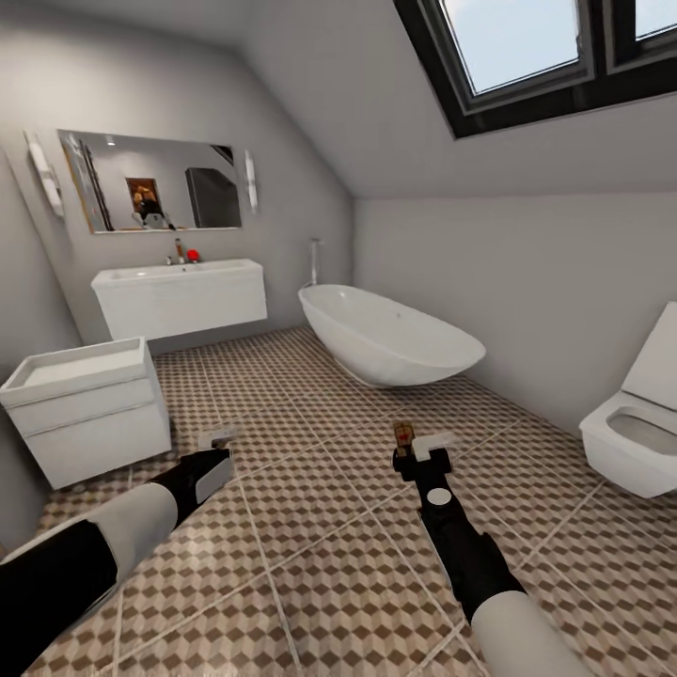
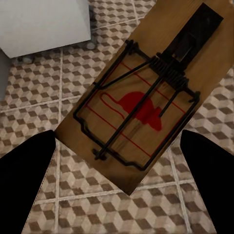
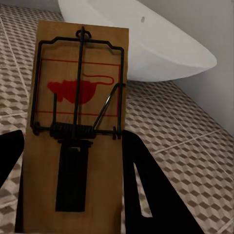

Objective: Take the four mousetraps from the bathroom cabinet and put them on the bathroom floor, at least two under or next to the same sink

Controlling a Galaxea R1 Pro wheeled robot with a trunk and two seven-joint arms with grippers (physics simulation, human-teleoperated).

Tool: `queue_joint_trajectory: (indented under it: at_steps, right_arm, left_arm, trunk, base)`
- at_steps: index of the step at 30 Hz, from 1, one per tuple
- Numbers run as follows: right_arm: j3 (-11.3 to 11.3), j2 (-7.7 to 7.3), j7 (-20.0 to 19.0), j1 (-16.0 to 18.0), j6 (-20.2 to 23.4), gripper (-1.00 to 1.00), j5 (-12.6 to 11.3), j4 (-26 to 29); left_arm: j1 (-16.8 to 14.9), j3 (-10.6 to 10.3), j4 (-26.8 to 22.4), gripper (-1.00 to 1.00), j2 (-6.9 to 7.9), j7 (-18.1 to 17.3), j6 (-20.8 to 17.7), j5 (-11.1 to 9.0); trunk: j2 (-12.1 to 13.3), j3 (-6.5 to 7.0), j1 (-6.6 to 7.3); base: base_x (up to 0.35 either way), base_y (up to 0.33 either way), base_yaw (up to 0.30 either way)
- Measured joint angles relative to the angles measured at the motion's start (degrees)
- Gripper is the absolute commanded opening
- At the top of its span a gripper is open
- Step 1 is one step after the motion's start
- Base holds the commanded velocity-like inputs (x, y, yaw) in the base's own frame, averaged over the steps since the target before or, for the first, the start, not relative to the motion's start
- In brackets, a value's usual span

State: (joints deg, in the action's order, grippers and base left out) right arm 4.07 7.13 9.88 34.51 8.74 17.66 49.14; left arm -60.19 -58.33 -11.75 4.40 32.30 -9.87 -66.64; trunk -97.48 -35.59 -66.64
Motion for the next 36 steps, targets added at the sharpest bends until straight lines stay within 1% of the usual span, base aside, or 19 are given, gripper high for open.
queue_joint_trajectory:
  at_steps: [16, 25, 36]
  right_arm:
    - [0.0, 0.0, 0.0, 0.0, 0.0, -1.0, 0.0, -0.24]
    - [0.08, 0.0, -0.16, 0.0, -0.02, -1.0, 0.0, -0.89]
    - [0.08, 0.0, -0.18, 0.0, -0.08, -1.0, 0.01, -0.96]
  left_arm:
    - [0.02, 0.0, -0.16, -1.0, -0.08, -0.01, 0.1, 0.0]
    - [0.02, 0.01, -0.01, -1.0, 0.06, -0.01, 0.1, 0.03]
    - [0.02, 0.02, 0.02, -1.0, 0.04, -0.02, -0.01, 0.02]
  trunk:
    - [0.0, -0.65, 0.0]
    - [0.0, -0.7, 0.02]
    - [0.0, -0.7, 0.03]
  base:
    - [0.0, 0.0, 0.246]
    - [0.062, -0.021, 0.028]
    - [0.278, -0.119, 0.001]
